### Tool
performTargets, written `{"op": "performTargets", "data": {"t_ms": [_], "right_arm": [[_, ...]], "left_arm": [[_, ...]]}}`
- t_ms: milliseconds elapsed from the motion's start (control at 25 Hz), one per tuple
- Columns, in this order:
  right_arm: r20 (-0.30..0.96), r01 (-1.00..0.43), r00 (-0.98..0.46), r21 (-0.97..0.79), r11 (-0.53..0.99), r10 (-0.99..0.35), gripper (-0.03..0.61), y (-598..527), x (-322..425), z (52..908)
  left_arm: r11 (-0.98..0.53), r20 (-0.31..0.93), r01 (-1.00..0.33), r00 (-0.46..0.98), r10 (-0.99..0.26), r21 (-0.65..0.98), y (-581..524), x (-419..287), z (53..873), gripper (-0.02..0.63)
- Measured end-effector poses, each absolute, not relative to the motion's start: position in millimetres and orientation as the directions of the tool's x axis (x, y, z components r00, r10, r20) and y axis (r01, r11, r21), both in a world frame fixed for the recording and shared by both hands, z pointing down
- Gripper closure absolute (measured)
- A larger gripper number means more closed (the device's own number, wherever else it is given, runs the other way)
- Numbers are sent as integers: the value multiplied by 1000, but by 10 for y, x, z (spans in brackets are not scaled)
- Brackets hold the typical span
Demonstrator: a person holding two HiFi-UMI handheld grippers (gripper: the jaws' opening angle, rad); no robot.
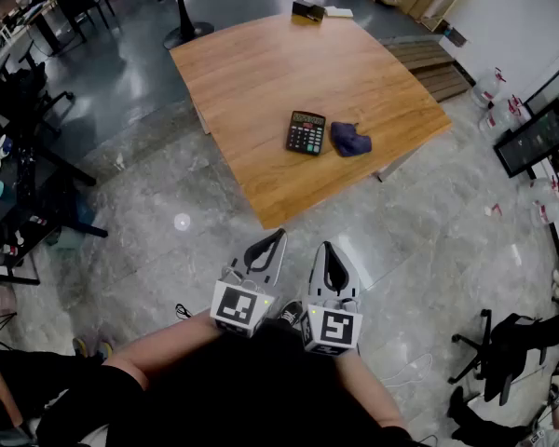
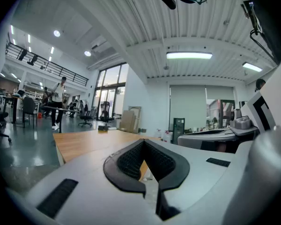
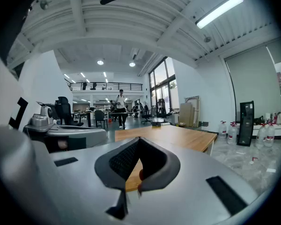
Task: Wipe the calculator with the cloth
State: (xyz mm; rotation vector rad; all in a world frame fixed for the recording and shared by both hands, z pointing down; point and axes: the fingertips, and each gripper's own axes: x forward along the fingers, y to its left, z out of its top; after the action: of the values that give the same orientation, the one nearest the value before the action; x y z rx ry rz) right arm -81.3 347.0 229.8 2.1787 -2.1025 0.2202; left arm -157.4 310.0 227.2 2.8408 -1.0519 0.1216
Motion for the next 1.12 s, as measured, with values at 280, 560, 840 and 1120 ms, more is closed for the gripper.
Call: {"op": "performTargets", "data": {"t_ms": [280, 560, 840, 1120], "right_arm": [[172, -999, 30, -15, -33, -985, 563, 3420, -786, 2133], [179, -999, 24, -35, -30, -984, 563, 3469, -619, 2219], [149, -997, -40, -77, 29, -988, 563, 3542, -377, 2310], [153, -993, -61, -107, 45, -986, 563, 3629, -132, 2410]], "left_arm": [[-755, 118, -652, 757, -643, 72, 3110, -1511, 2275, 607], [-746, 126, -665, 744, -656, 42, 3135, -1378, 2305, 607], [-710, 115, -701, 713, -692, 76, 3228, -1149, 2292, 607], [-681, 141, -730, 681, -719, 52, 3302, -1021, 2436, 607]]}}
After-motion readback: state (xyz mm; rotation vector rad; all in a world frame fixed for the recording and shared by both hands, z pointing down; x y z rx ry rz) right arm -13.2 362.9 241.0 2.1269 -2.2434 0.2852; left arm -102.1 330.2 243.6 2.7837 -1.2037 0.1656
